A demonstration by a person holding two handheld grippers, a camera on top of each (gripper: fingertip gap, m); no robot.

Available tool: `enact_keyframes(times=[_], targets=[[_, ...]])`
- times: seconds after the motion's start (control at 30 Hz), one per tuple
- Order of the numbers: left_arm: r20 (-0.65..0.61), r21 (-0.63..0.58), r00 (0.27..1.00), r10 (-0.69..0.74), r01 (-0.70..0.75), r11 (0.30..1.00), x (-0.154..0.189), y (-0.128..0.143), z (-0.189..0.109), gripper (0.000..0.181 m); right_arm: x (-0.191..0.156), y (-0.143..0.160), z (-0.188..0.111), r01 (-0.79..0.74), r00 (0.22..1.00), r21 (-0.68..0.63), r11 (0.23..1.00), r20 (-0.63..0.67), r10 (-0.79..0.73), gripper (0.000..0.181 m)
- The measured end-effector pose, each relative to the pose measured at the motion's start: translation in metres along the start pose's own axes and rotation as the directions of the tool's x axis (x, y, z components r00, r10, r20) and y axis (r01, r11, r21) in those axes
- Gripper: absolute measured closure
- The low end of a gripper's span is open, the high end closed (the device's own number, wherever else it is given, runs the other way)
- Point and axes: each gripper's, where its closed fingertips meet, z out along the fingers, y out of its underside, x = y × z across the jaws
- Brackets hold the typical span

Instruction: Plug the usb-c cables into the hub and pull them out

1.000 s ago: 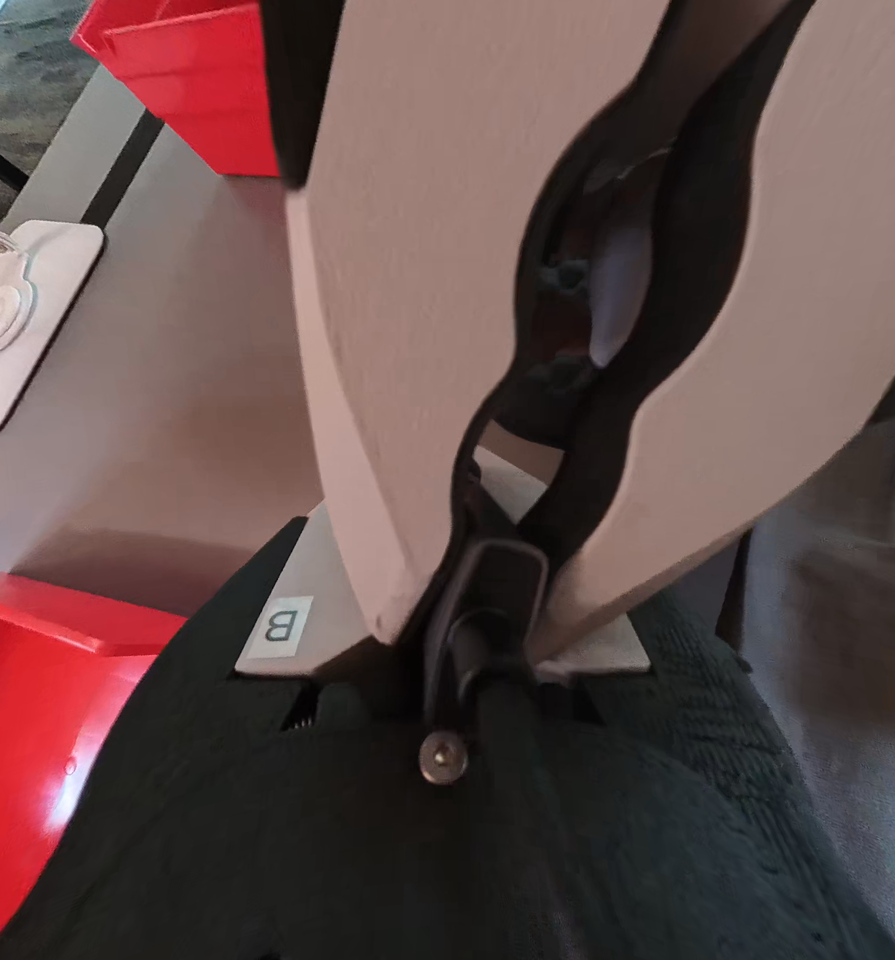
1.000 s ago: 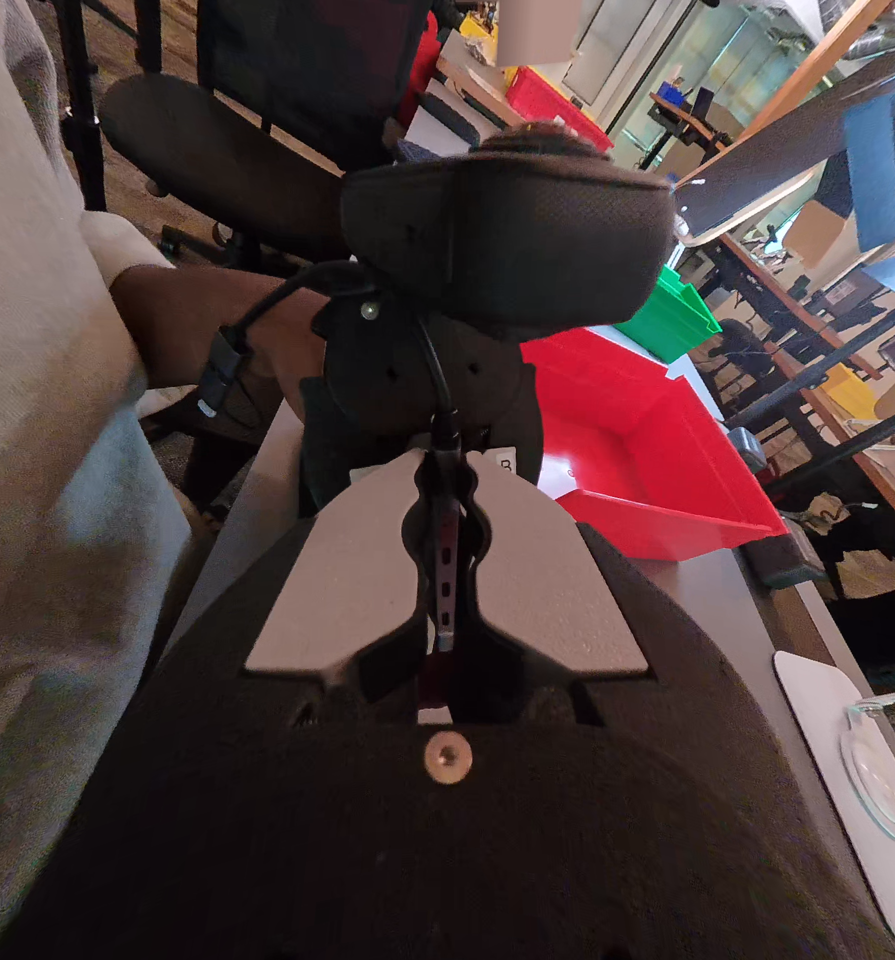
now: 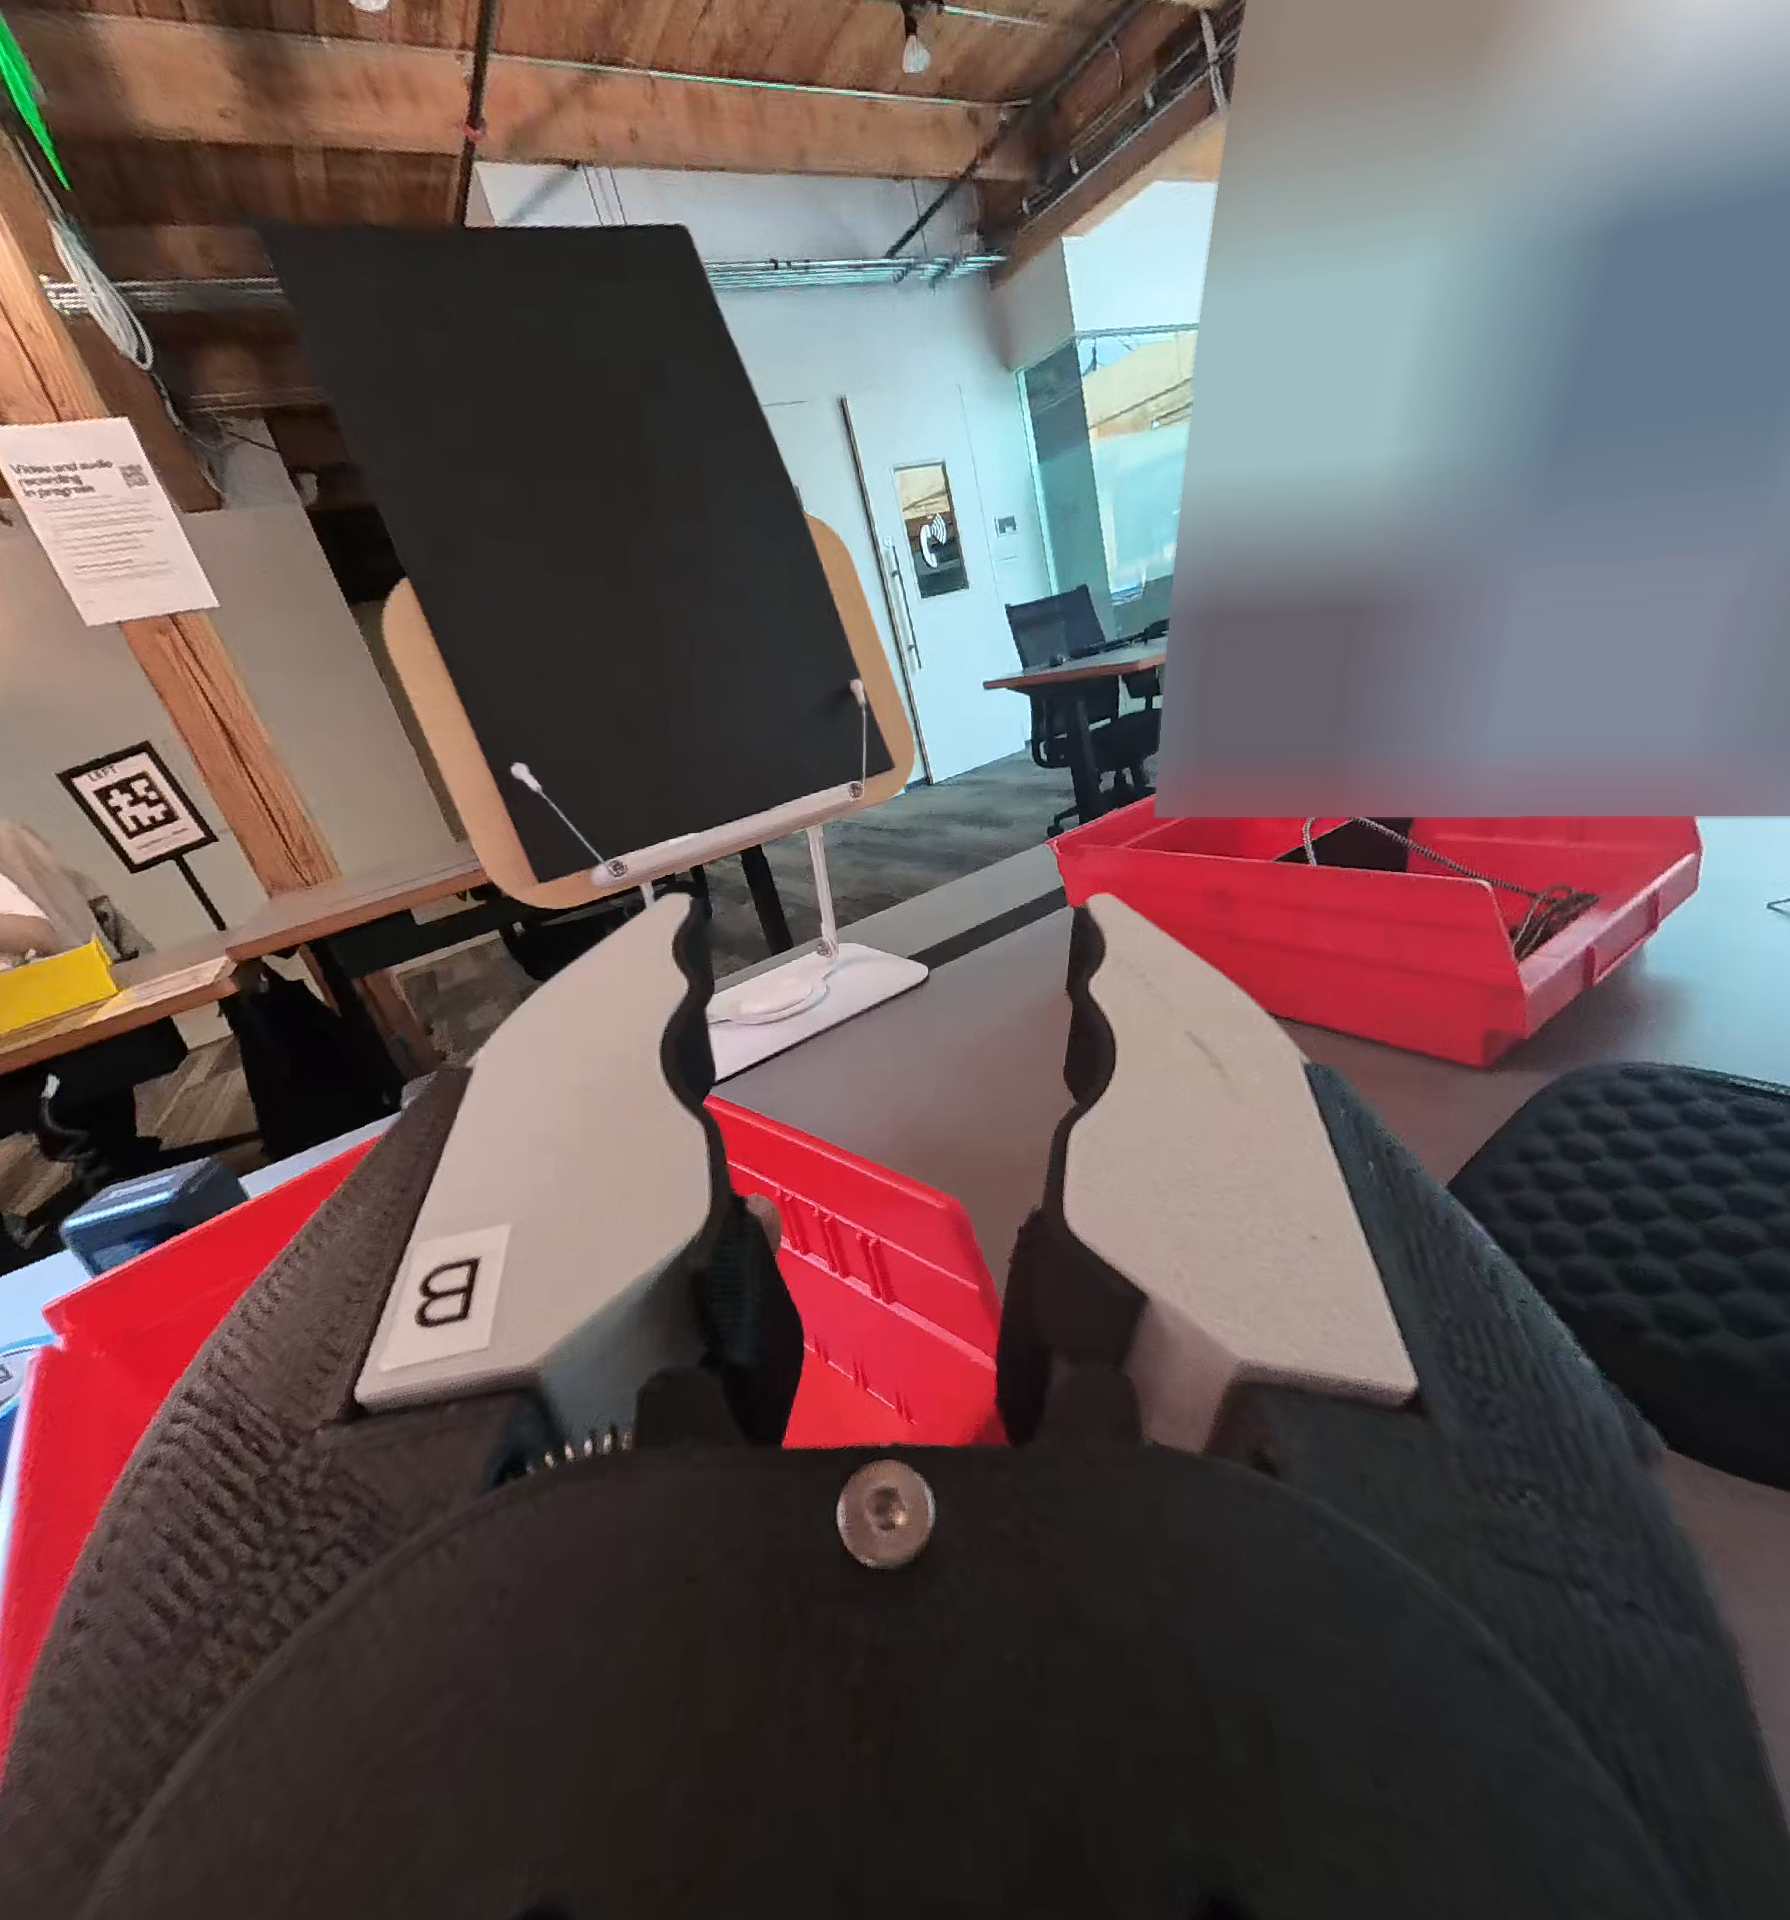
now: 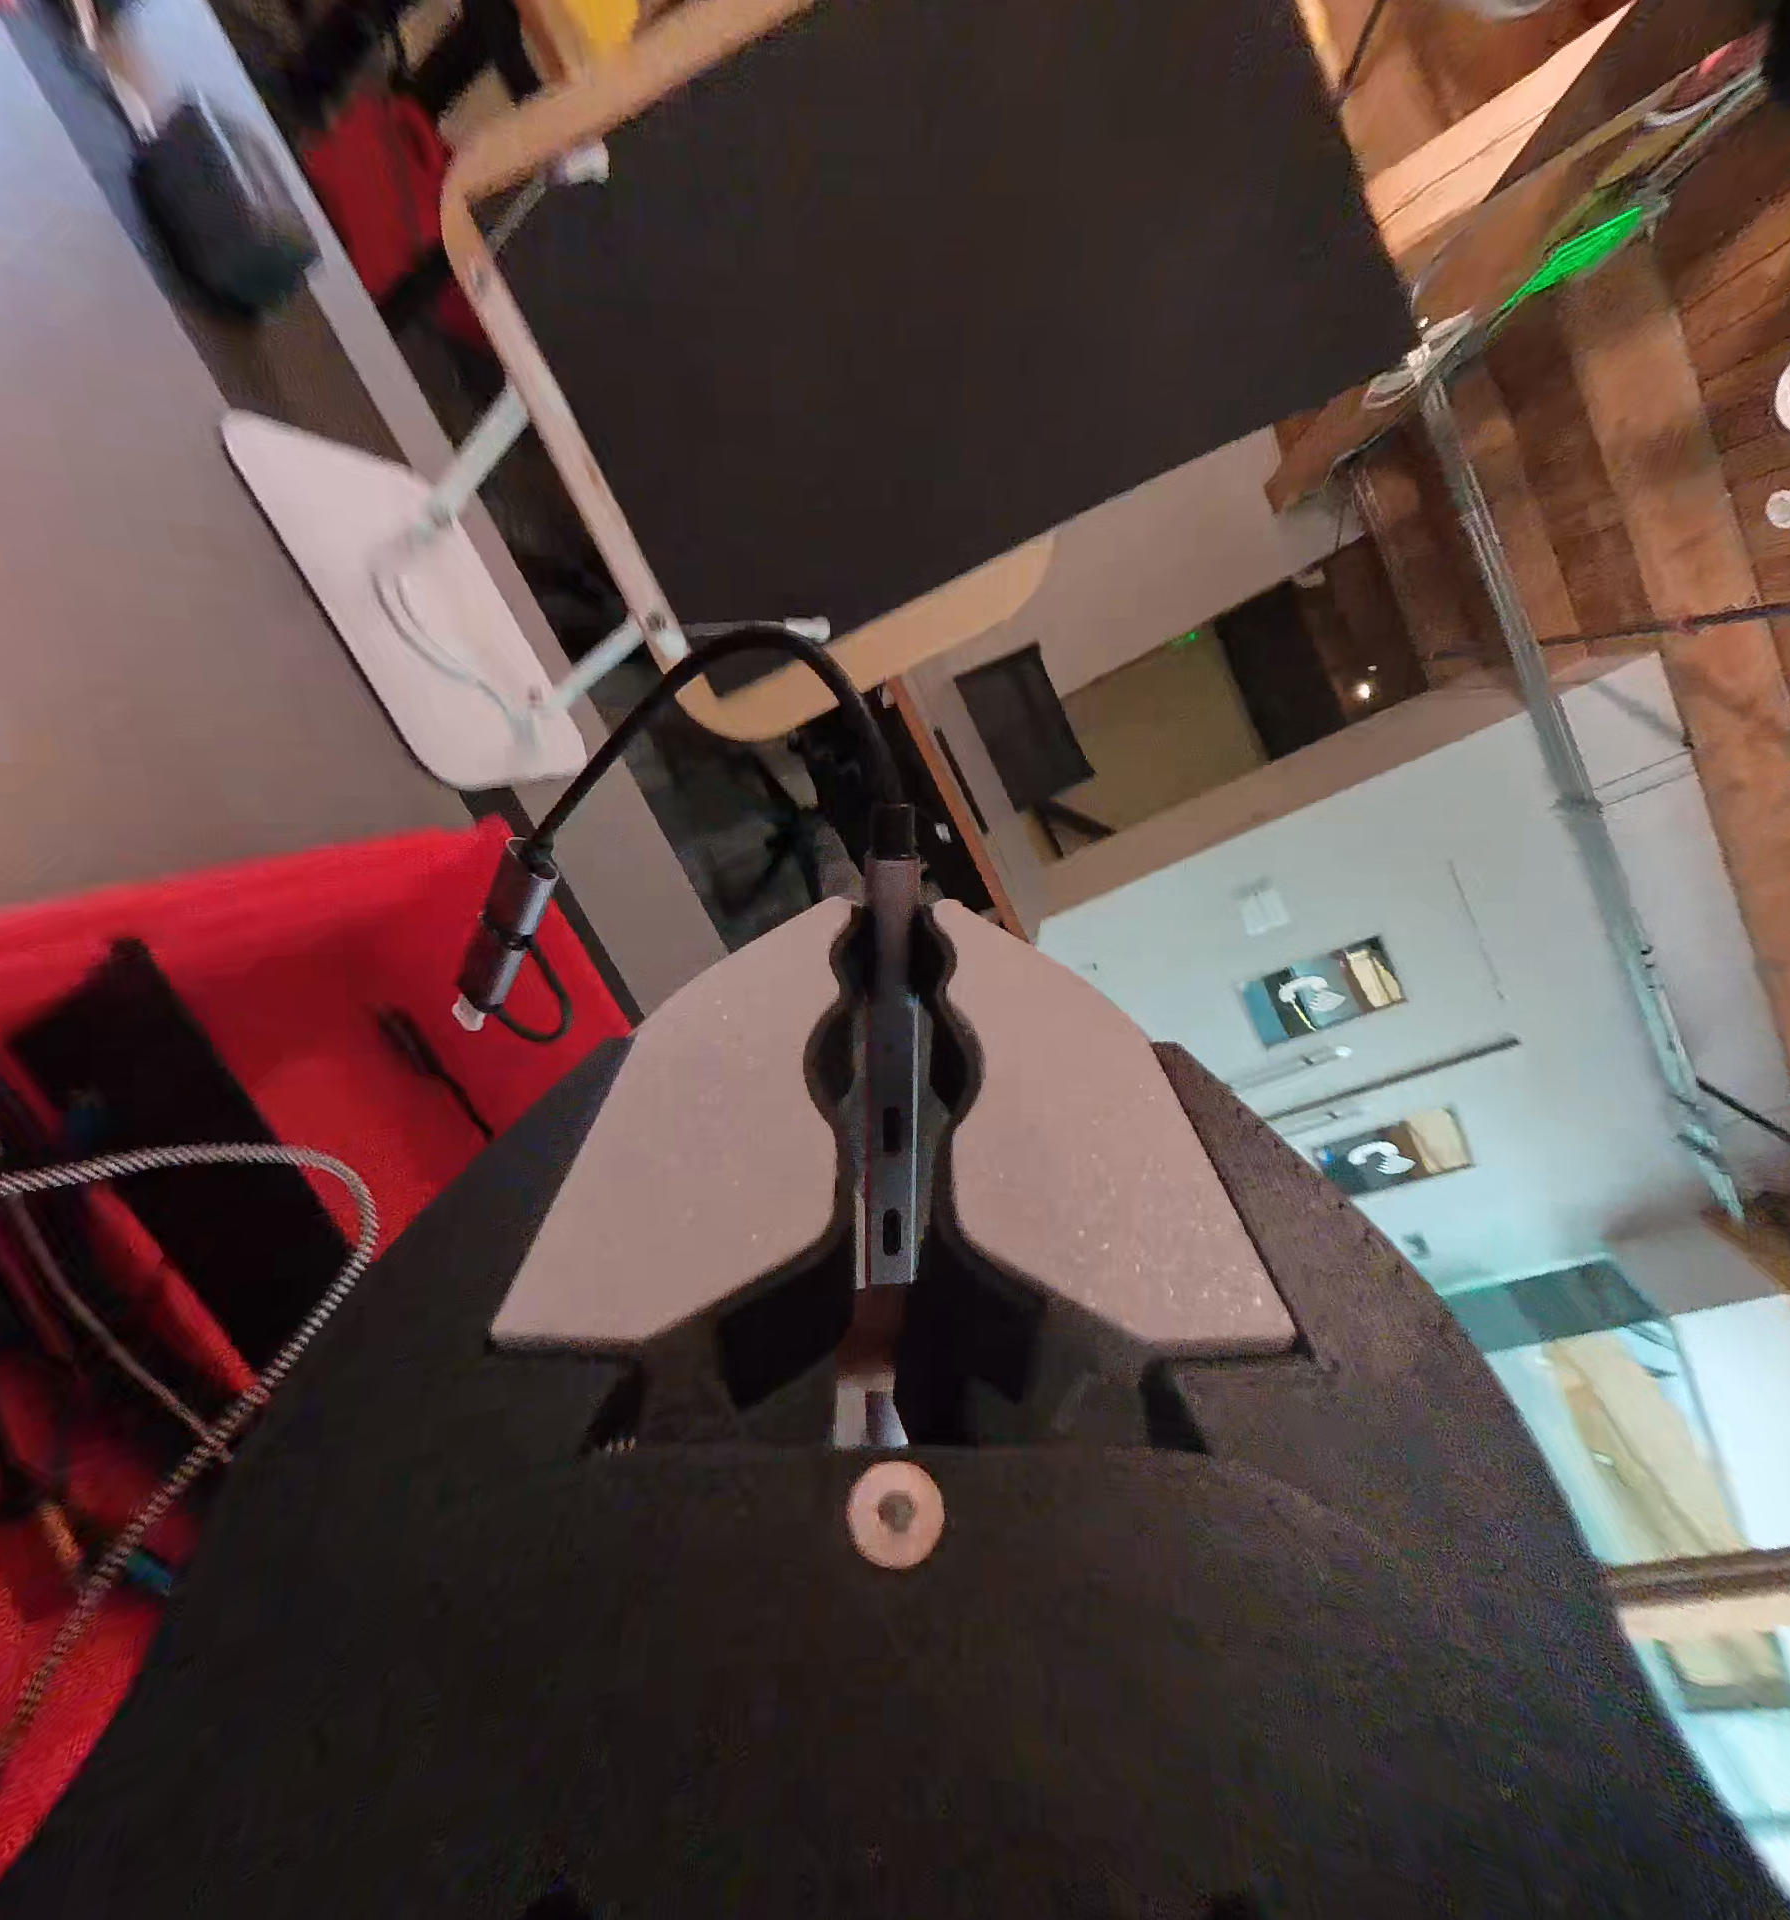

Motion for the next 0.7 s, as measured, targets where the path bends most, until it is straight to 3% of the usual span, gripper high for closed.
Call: enact_keyframes(times=[0.13, 0.23, 0.33, 0.43, 0.57, 0.7], targets=[[0.01, -0.028, 1.0, 0.019, -0.018, 0.999, -0.004, 0.006, 0.0, 0.117, -0.02, 0.053, 0.04, 0.32, 0.942, -0.176, 0.931, 0.162, -0.293, 0.173], [0.007, -0.055, 1.0, 0.029, -0.029, 0.998, -0.003, 0.011, 0.002, 0.117, -0.06, 0.077, 0.064, 0.415, 0.88, -0.191, 0.89, 0.334, -0.338, 0.173], [-0.001, -0.075, 0.999, 0.045, -0.045, 0.996, -0.002, 0.015, 0.002, 0.117, -0.106, 0.095, 0.085, 0.347, 0.85, -0.197, 0.917, 0.48, -0.219, 0.173], [-0.001, -0.091, 0.998, 0.066, -0.066, 0.994, -0.002, 0.016, 0.001, 0.117, -0.144, 0.108, 0.1, 0.181, 0.816, -0.28, 0.943, 0.578, 0.015, 0.173], [-0.009, -0.105, 0.997, 0.07, -0.071, 0.992, -0.004, 0.017, 0.0, 0.117, -0.169, 0.134, 0.116, 0.057, 0.759, -0.441, 0.896, 0.602, 0.248, 0.172], [-0.014, -0.128, 0.998, 0.068, -0.07, 0.989, -0.004, 0.022, 0.0, 0.109, -0.172, 0.143, 0.124, -0.029, 0.738, -0.509, 0.86, 0.569, 0.362, 0.154]])
